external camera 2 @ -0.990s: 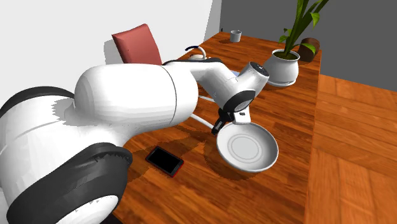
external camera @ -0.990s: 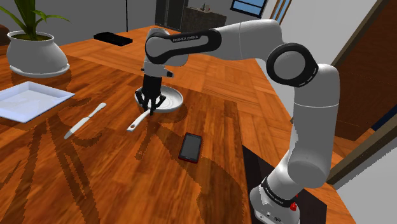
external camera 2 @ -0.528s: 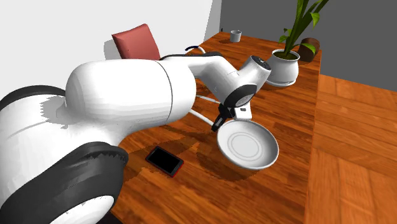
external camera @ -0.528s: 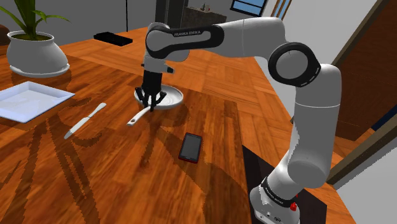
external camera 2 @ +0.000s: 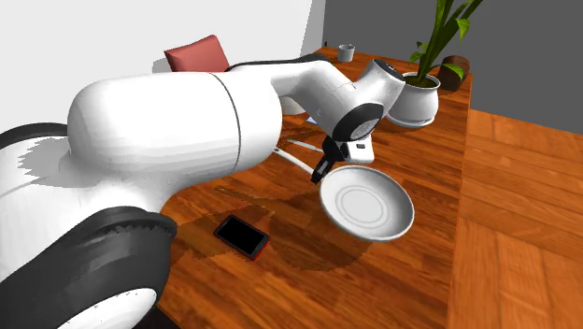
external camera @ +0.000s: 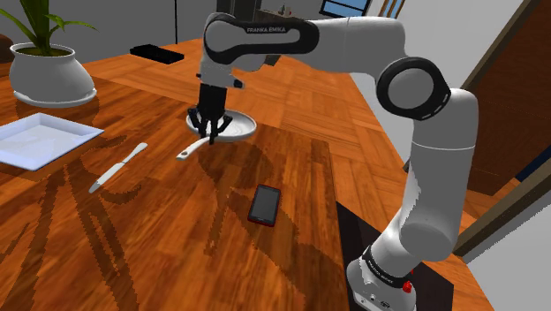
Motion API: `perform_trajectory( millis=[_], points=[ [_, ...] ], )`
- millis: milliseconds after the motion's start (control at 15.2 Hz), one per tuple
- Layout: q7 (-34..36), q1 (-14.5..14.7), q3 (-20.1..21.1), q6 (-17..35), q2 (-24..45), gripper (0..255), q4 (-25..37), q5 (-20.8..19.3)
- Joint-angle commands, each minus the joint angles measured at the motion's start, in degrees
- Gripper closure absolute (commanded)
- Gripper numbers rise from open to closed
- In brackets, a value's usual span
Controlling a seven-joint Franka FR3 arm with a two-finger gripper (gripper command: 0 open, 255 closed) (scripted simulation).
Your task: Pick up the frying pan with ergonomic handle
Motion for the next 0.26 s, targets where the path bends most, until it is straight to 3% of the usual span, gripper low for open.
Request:
perform_trajectory(
  millis=[0,198],
  points=[
    [0.28,-0.02,0.03,-1.44,-0.2,255,1.31,0.0],
    [0.46,-0.02,0.05,-2.25,-0.3,255,2.04,0.0]
  ],
)
